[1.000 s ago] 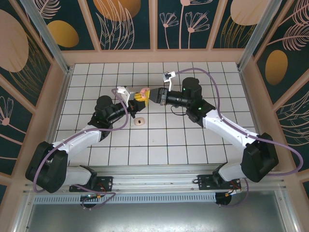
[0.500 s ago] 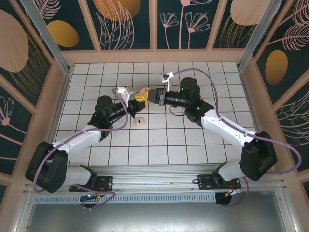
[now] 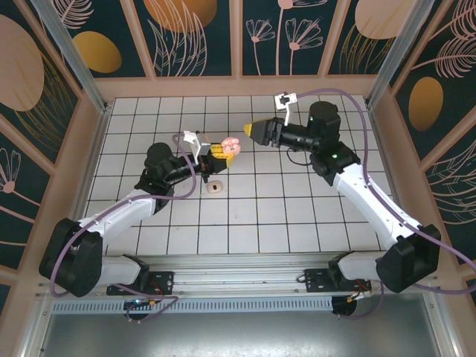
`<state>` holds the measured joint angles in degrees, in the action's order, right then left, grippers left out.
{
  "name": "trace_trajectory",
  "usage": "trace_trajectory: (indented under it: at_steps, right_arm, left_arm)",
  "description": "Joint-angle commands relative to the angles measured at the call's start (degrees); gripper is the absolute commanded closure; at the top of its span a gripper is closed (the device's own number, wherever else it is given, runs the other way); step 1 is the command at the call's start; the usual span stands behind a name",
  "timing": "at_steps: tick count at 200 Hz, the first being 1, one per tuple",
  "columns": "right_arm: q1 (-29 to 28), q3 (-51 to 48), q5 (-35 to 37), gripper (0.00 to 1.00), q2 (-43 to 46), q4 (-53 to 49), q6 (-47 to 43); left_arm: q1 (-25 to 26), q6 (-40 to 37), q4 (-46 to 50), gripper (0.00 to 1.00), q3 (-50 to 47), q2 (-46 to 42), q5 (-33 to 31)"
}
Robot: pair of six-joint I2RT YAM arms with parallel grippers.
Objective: Insert wireless bluetooth earbuds into charging case
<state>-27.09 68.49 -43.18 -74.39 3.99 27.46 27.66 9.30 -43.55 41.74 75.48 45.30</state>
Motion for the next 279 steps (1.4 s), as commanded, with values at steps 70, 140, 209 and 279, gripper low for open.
trace_trajectory:
  at_steps: [70, 140, 209, 279]
  right_arm:
    - [-1.86, 5.70, -8.63, 0.42, -6.69, -4.97, -4.12]
    - [-3.93, 5.96, -12.39, 0.50, -7.05, -3.99, -4.01]
    - [-3.93, 2.92, -12.19, 0.57, -1.94, -2.58, -3.56]
    - [-0.08, 0.04, 3.39, 0.57, 1.75, -9.36, -1.10]
  left_arm:
    - [0.27, 0.29, -1.99, 0.89, 1.89, 0.04, 4.68]
    - [0.37, -0.46, 1.26, 0.89, 2.96, 0.52, 2.80]
    - [0.38, -0.82, 2.46, 0.90, 2.87, 0.81, 0.62]
    - [0.46, 2.95, 6.75, 0.90, 4.66, 3.10, -3.05]
